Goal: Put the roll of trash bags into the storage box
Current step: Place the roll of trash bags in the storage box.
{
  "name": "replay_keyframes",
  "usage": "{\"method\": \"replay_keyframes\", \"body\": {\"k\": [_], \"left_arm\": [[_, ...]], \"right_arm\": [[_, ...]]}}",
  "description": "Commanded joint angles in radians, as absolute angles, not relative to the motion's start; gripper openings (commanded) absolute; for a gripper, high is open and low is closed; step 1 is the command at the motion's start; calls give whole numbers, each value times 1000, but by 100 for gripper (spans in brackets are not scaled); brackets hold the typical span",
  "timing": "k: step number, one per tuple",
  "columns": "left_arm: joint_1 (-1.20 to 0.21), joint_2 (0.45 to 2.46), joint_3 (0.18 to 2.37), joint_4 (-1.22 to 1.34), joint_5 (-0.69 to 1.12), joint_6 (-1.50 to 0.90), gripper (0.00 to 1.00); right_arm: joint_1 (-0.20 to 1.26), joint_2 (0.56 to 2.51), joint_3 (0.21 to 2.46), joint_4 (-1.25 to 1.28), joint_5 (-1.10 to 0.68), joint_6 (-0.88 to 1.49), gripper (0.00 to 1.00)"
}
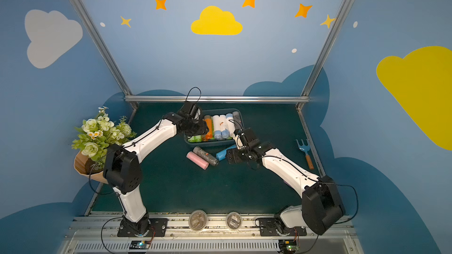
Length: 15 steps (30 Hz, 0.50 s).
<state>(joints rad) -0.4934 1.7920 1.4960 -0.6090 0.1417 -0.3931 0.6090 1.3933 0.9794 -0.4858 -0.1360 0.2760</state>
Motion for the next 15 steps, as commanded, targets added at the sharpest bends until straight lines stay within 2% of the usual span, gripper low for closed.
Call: {"method": "replay_keyframes", "body": {"k": [1,4,9,15], "left_arm": [[-539,1667,1344,-546,122,-381,64],[-578,1516,1157,-499,96,-404,69],[-595,1164,814,-406,120,-494,84],[-580,777,629,-522,114,-482,100]], "right_arm": [[607,1409,996,-483,-171,221,91],[627,1435,1028,-506,-186,125,88],[743,1461,1072,-560,-2,-99,86],[770,1450,1027,-473,6,-398,83]]}}
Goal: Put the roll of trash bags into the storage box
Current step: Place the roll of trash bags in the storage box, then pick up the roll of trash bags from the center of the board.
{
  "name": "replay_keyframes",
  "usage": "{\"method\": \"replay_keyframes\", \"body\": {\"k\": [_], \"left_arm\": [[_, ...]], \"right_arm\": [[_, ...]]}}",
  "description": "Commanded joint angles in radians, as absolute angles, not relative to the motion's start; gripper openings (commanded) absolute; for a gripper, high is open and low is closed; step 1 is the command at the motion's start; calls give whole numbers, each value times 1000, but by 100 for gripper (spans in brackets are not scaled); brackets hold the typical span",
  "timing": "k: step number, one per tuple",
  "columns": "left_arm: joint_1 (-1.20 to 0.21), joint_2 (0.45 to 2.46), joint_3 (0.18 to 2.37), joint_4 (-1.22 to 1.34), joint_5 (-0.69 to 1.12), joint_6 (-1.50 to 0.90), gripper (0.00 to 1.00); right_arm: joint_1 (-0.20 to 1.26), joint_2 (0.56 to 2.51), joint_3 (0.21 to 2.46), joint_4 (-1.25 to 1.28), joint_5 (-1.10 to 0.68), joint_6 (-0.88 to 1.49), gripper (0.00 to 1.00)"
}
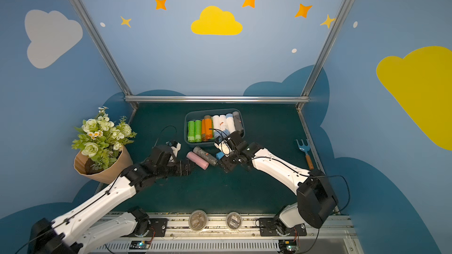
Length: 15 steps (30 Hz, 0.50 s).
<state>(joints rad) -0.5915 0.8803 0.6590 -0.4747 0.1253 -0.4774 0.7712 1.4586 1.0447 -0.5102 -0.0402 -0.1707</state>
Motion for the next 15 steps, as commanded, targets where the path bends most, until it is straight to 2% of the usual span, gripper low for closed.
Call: {"method": "replay_keyframes", "body": {"k": [1,5,7,11,15], "left_arm": [[-572,734,626,-554,117,-483,100],[-543,631,624,-593,199,-491,100],[-540,638,628,-567,283,-494,100],[-531,697,652,-591,302,-455,100],[-524,745,665,-591,355,-449,100]], "right_arm": [[768,1446,1012,-465,-2,-476,82],[742,1420,976,-470,-87,-737,82],[728,1413,967,-477,-112,-846,82],[699,1443,974,-486,-117,-1029,82],[694,1503,992,-488,-107,-1124,74]]}}
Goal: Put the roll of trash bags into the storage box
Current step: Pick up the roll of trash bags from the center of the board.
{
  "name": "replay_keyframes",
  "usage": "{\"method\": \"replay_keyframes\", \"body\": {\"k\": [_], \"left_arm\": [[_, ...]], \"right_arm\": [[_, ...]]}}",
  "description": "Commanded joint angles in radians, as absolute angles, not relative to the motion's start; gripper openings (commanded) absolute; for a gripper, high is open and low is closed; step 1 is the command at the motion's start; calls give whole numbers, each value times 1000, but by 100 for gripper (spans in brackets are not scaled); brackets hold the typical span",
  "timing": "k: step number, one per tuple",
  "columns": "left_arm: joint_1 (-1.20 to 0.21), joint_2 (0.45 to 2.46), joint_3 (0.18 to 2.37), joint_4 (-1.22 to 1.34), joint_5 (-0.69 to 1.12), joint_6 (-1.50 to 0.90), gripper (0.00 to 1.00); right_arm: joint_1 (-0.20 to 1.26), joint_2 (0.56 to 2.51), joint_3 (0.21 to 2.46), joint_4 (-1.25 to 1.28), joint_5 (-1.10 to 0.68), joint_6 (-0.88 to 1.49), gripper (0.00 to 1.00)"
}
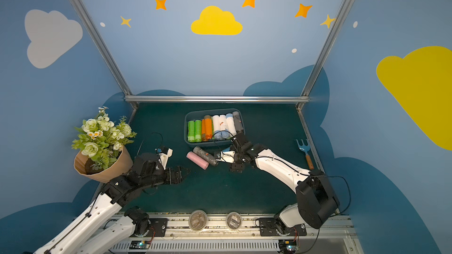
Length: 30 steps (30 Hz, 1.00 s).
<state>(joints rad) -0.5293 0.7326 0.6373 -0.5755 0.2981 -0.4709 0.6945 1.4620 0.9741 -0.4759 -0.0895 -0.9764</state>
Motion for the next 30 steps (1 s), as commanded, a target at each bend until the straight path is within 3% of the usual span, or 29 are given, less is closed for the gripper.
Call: {"method": "replay_keyframes", "body": {"k": [1,12,30], "left_arm": [[-522,746,657,-579,357,-444,100],[-477,711,633,-552,353,-462,100],[-473,697,620,-540,341,-474,100]], "right_arm": [[696,1516,996,-484,-107,-1130,71],[747,1630,976,-222,16,-1185,67],[722,1779,1076,-193,85,-1246,62]]}}
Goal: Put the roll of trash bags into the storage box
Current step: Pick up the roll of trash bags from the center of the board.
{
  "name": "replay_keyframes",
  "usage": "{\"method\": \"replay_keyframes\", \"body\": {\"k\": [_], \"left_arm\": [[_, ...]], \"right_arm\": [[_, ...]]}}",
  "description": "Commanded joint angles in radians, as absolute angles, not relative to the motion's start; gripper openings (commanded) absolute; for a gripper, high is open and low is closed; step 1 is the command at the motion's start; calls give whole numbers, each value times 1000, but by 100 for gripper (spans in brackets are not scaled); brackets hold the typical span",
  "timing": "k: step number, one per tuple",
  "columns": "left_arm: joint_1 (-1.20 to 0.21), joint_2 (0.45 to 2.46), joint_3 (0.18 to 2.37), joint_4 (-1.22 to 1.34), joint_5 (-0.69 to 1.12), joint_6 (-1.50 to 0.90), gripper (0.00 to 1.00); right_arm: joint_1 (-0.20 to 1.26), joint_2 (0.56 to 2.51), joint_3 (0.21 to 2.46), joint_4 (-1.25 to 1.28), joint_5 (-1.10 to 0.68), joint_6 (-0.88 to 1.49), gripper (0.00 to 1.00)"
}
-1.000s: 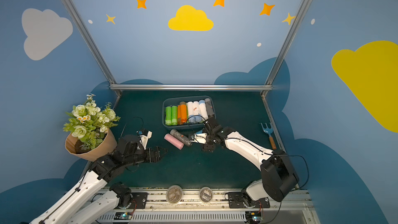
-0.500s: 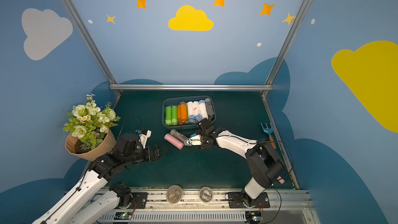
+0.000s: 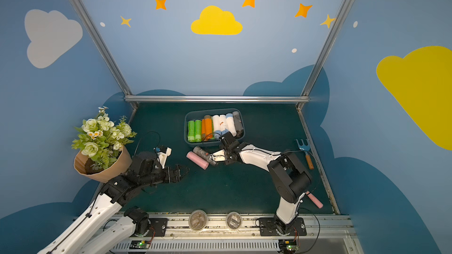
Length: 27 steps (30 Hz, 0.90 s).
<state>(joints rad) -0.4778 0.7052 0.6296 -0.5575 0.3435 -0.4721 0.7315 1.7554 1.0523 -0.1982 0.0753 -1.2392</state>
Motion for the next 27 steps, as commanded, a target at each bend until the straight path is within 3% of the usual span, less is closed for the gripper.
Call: {"method": "replay_keyframes", "body": {"k": [1,8,18,27], "left_arm": [[-473,696,618,-539,341,-475,100],[-472,704,616,-538,337,-477,100],[-472,698,614,-534,334,-479,100],[-473,704,612,-534,334,-482,100]], "right_arm": [[719,1783,1078,-203,80,-1245,62],[706,1825,1113,-281,71,-1246,61],[709,1870,1160,-432,49,-1207,50],[727,1783,1134,-649,-18,-1127,37]]}}
